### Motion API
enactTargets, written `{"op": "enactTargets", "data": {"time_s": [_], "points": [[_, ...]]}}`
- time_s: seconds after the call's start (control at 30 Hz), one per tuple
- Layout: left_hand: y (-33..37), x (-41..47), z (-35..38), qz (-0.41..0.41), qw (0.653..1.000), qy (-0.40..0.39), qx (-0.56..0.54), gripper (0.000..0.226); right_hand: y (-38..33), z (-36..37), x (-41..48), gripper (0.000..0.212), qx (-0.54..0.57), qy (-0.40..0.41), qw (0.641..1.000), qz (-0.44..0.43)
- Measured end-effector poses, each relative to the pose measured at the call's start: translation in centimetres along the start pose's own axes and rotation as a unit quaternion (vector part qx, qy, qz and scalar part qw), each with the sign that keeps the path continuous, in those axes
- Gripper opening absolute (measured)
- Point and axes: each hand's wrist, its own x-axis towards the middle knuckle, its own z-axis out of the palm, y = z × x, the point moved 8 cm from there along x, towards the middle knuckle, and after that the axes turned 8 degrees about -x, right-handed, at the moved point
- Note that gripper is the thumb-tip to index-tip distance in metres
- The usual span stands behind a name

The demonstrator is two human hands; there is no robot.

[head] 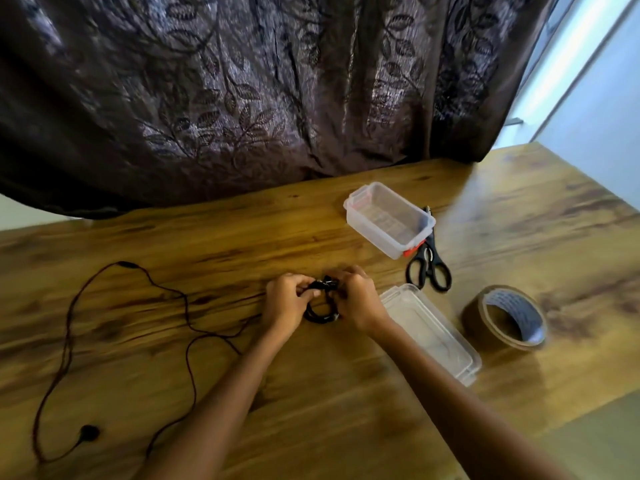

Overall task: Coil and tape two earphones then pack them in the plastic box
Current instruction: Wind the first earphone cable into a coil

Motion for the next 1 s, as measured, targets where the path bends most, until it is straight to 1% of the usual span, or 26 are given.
{"op": "enactTargets", "data": {"time_s": [0.17, 0.33, 0.5, 0.7, 0.83, 1.0], "points": [[0.0, 0.5, 0.1, 0.003, 1.000, -0.003, -0.011, 0.030, 0.2, -0.1, 0.2, 0.036, 0.026, -0.008, 1.000, 0.014], [0.1, 0.6, -0.1, 0.005, 1.000, -0.002, -0.028, 0.023, 0.7, 0.2, 0.5, 0.033, 0.061, -0.008, 0.997, 0.046], [0.3, 0.7, -0.3, 0.003, 1.000, 0.001, -0.025, 0.017, 0.6, -0.1, 0.6, 0.033, 0.096, 0.003, 0.994, 0.049], [0.9, 0.4, -0.6, 0.013, 0.999, 0.020, -0.028, 0.016, 0.5, -0.8, 0.3, 0.032, 0.099, 0.019, 0.994, 0.045], [2.3, 0.2, -1.1, 0.047, 0.998, 0.040, -0.011, 0.015, 0.2, -2.0, -0.1, 0.030, 0.098, 0.040, 0.994, 0.033], [6.4, -0.6, -0.6, 0.120, 0.992, 0.039, -0.016, 0.014, 0.4, -5.4, -2.1, 0.026, 0.087, 0.099, 0.991, 0.009]]}}
